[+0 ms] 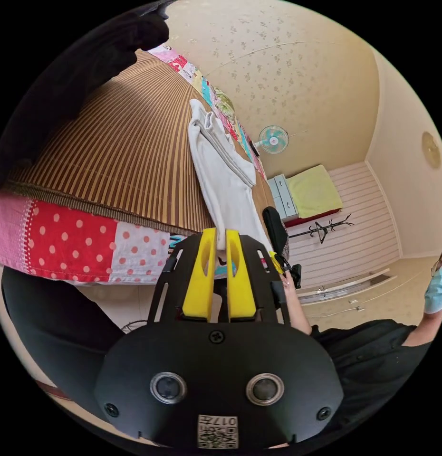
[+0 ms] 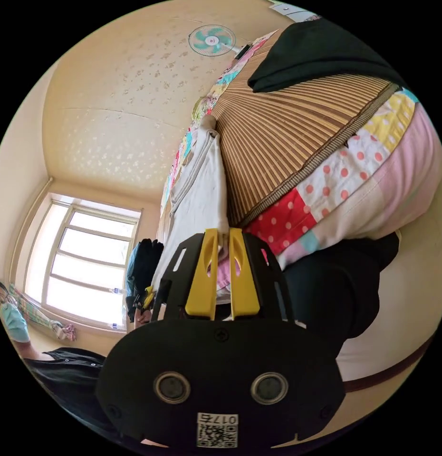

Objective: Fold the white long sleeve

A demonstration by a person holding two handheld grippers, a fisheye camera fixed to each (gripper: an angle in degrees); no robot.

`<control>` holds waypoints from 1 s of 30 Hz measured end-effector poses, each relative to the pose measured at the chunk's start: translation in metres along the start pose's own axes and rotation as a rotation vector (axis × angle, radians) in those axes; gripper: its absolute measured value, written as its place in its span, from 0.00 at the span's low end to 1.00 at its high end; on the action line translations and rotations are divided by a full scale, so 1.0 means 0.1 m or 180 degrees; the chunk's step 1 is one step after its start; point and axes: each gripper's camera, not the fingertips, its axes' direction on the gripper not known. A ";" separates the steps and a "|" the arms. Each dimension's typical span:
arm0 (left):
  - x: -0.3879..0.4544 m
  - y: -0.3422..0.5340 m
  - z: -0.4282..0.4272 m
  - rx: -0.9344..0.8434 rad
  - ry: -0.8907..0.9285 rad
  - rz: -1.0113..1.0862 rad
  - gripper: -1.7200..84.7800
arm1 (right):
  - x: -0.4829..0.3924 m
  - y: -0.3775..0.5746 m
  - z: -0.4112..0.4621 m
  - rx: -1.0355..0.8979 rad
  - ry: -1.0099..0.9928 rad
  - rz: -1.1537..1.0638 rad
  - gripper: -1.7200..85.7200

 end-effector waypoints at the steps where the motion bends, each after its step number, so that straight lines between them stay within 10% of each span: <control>1: 0.05 -0.02 -0.13 0.0054 0.0140 0.0063 0.07 | -0.04 0.03 -0.09 0.0058 -0.0158 -0.0083 0.07; 13: 0.72 -0.12 -1.57 0.0162 0.1947 0.1083 0.07 | -1.06 0.36 -1.30 0.0427 -0.1756 -0.1872 0.05; 20: 0.37 -0.21 -1.13 0.0395 0.0985 -0.0018 0.07 | -0.75 0.13 -0.66 0.0180 -0.0569 -0.0622 0.05; 30: 0.45 -1.86 -0.32 0.0940 0.0316 -0.0314 0.07 | -1.53 -1.30 0.68 0.0311 0.0333 -0.0774 0.07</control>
